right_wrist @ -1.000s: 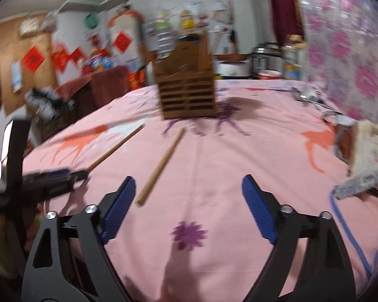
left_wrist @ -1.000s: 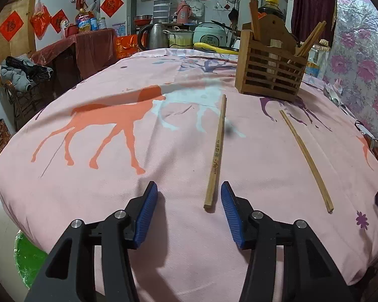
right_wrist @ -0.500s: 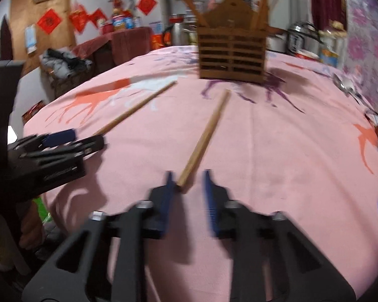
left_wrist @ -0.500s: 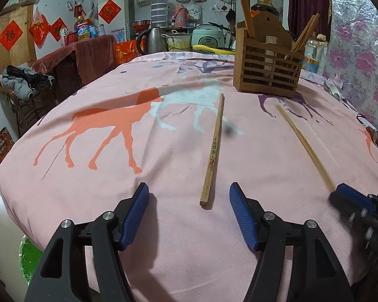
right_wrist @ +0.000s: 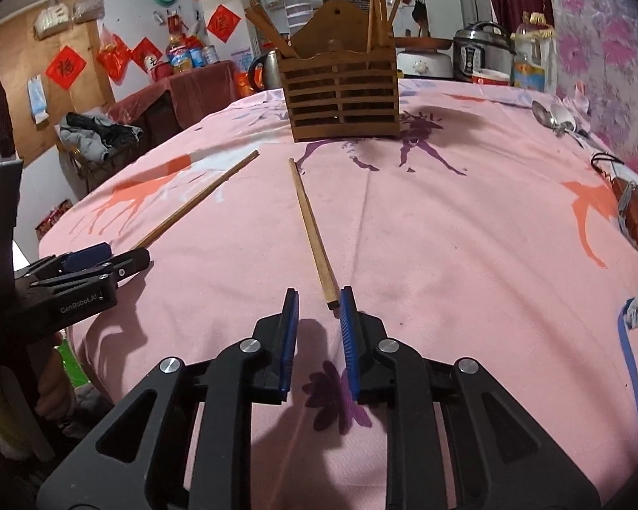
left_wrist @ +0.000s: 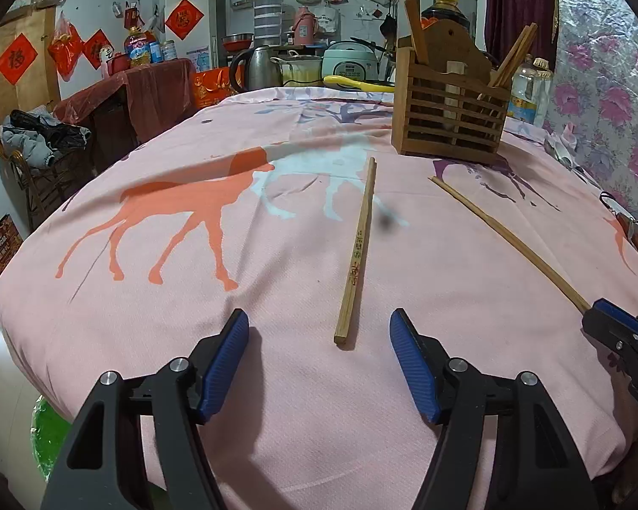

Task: Organize utensils
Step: 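Close the left tool on one chopstick while the right tool grasps another chopstick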

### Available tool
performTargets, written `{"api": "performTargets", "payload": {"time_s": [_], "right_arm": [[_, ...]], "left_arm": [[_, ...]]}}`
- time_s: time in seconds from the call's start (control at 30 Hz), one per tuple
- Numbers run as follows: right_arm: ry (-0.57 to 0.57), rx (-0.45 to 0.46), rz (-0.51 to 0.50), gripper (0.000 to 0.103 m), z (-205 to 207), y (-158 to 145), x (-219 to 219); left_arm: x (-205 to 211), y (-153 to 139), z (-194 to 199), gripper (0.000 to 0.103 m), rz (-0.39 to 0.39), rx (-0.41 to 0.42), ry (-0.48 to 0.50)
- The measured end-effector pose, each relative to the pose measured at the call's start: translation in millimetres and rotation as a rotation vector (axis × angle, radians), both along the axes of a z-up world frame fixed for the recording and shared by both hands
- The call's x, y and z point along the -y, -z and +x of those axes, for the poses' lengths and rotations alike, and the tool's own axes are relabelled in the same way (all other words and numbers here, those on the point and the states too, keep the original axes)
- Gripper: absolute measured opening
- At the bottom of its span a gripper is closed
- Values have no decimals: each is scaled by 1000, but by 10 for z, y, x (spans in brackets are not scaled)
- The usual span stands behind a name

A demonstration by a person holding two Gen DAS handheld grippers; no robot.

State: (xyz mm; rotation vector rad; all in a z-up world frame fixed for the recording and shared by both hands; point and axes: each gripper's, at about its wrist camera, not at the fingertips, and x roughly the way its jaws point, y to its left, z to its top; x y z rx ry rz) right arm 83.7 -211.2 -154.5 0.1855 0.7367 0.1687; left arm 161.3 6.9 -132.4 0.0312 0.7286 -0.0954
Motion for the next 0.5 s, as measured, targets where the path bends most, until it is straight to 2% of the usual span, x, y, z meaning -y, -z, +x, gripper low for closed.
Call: {"api": "performTargets", "payload": {"time_s": [0.1, 0.13, 0.27, 0.3, 0.43, 0.5], "right_arm": [[18, -12, -1, 20, 46, 44, 23], [26, -8, -5, 16, 48, 44, 28], [39, -9, -1, 13, 48, 47, 51], [38, -8, -4, 14, 50, 44, 46], [43, -1, -23, 25, 76, 43, 10], [43, 1, -32, 26, 96, 52, -9]], "left_arm": [[3, -7, -10, 68, -4, 1, 7], [9, -9, -16, 66, -8, 3, 12], [16, -20, -34, 49, -21, 5, 37], [15, -22, -32, 45, -28, 3, 43], [7, -23, -19, 44, -42, 3, 46], [23, -16, -12, 44, -36, 8, 45]]}}
